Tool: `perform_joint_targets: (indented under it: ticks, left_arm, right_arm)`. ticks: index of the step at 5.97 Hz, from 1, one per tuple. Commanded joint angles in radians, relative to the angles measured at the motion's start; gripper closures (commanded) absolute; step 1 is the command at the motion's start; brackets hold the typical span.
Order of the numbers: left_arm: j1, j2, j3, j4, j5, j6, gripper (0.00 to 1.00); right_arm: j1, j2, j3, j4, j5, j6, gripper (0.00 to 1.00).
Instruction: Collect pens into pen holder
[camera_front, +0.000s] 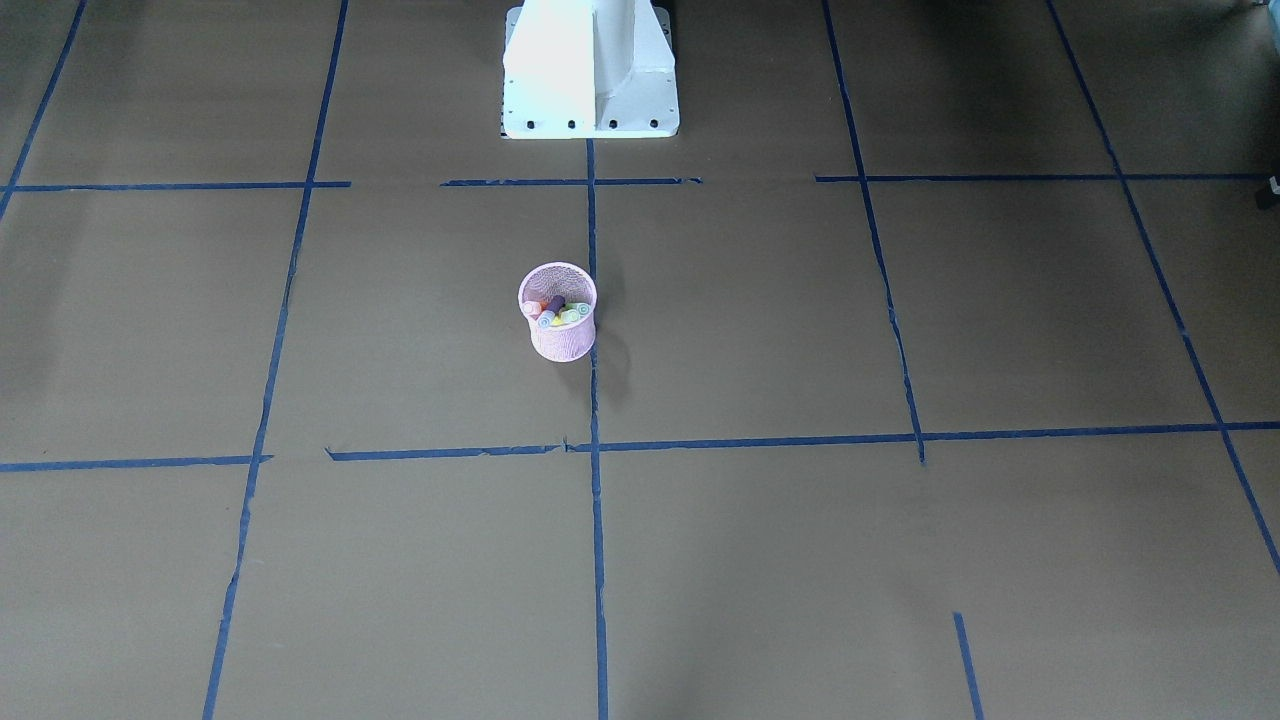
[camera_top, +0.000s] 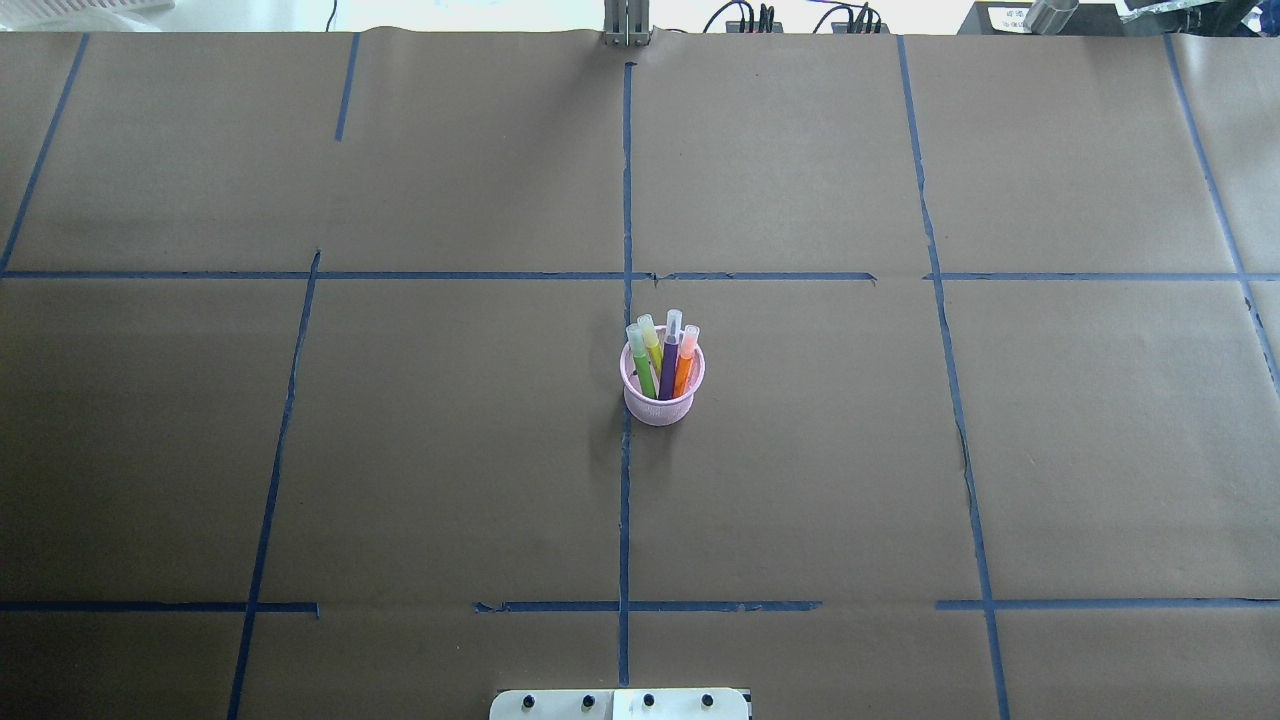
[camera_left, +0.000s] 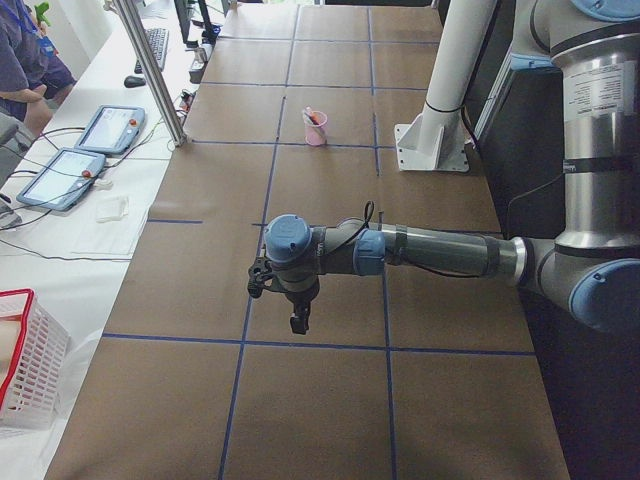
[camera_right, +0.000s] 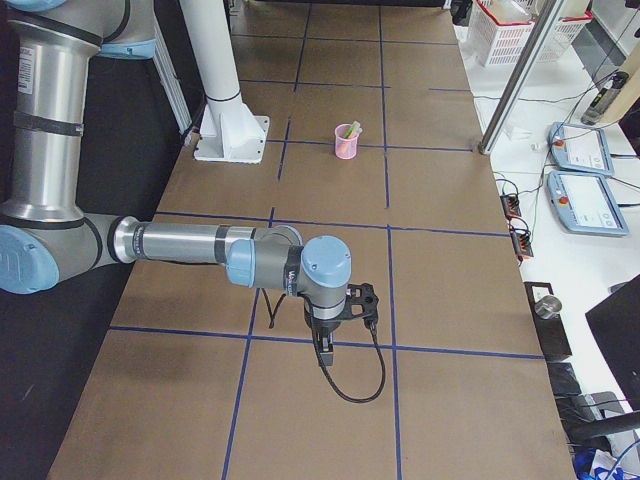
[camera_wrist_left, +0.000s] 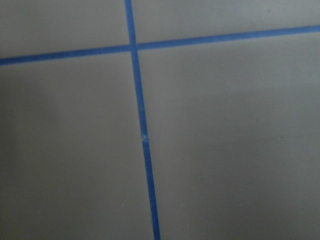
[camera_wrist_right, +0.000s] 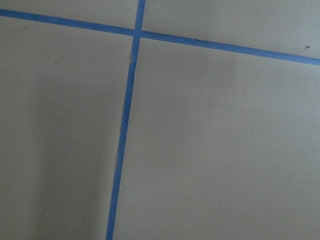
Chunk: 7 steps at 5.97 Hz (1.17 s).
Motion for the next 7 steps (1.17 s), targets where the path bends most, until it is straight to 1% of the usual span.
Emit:
perform_joint_targets:
  ticks: [1, 7]
  left_arm:
    - [0.000, 0.013, -0.003, 0.002, 0.003, 0.002, 0.00]
    - [0.000, 0.013, 0.005, 0.002, 0.005, 0.002, 0.00]
  right_arm:
    - [-0.014, -0.003, 0.001, 0.009, 0.005, 0.005, 0.00]
    - [-0.014, -0.006, 0.004, 0.020, 0.005, 0.004, 0.00]
